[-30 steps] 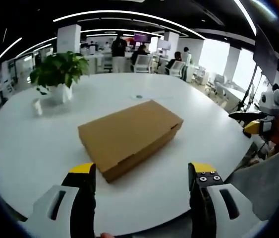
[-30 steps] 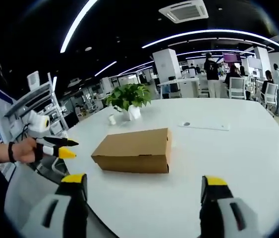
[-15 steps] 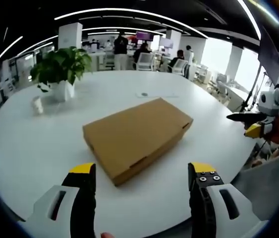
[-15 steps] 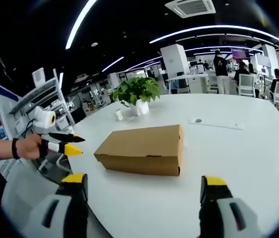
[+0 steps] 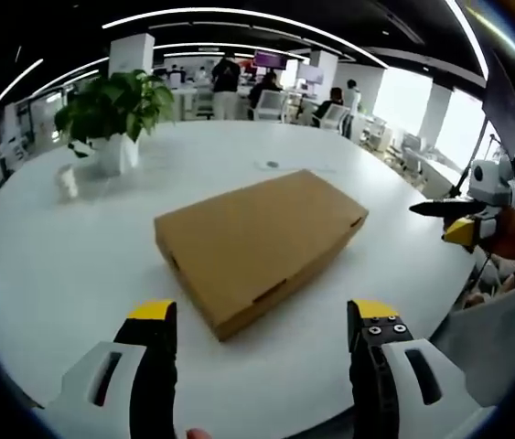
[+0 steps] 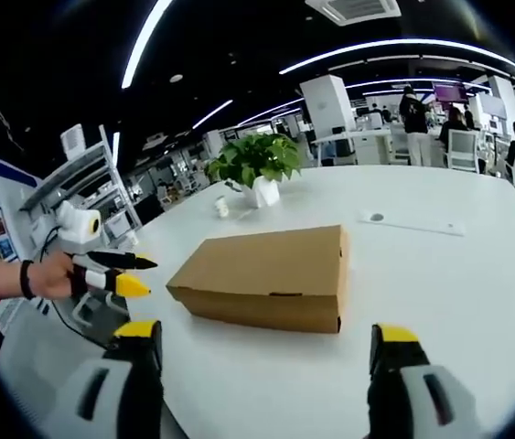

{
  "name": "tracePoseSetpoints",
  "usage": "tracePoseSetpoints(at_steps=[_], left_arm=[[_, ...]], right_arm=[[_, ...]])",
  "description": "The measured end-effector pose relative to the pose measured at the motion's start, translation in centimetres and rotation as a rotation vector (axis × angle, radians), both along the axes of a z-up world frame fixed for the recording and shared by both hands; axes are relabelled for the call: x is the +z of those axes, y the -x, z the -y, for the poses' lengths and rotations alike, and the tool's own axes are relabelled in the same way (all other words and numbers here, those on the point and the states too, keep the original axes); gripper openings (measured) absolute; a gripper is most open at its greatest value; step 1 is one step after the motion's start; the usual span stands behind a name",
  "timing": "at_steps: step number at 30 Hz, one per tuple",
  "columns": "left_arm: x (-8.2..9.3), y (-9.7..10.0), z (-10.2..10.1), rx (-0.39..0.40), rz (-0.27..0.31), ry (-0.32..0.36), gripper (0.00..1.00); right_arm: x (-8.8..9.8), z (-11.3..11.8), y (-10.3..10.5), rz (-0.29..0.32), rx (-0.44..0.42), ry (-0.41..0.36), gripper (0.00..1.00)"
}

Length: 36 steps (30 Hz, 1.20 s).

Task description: Operate the shoe box by opening the lid, removing the specified soft item, and placing it in the target area until the item is outside and the box remains undamaged.

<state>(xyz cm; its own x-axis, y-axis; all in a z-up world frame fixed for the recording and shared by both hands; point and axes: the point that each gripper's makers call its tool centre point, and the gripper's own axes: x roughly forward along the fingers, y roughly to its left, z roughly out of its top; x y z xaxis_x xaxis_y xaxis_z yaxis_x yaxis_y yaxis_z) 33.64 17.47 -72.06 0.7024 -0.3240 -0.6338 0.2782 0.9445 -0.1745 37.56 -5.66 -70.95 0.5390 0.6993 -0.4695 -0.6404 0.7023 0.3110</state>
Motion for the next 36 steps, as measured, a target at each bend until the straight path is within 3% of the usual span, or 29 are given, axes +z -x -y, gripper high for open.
tracePoseSetpoints(at_steps=[10, 25, 36], left_arm=[[-1.0, -0.7, -1.2, 0.035, -0.010, 0.022, 0.77], [-3.1, -1.4, -1.5, 0.042, -0.043, 0.032, 0.77], [-4.0, -2.6, -2.0, 0.065, -0.034, 0.038, 0.75]], right_arm=[[-1.7, -0.7, -1.7, -0.008, 0.023, 0.023, 0.93], [-4.7, -1.7, -3.6, -0.033, 0.066, 0.062, 0.92], [-6.5, -2.1, -5.6, -0.046, 0.087, 0.072, 0.89]])
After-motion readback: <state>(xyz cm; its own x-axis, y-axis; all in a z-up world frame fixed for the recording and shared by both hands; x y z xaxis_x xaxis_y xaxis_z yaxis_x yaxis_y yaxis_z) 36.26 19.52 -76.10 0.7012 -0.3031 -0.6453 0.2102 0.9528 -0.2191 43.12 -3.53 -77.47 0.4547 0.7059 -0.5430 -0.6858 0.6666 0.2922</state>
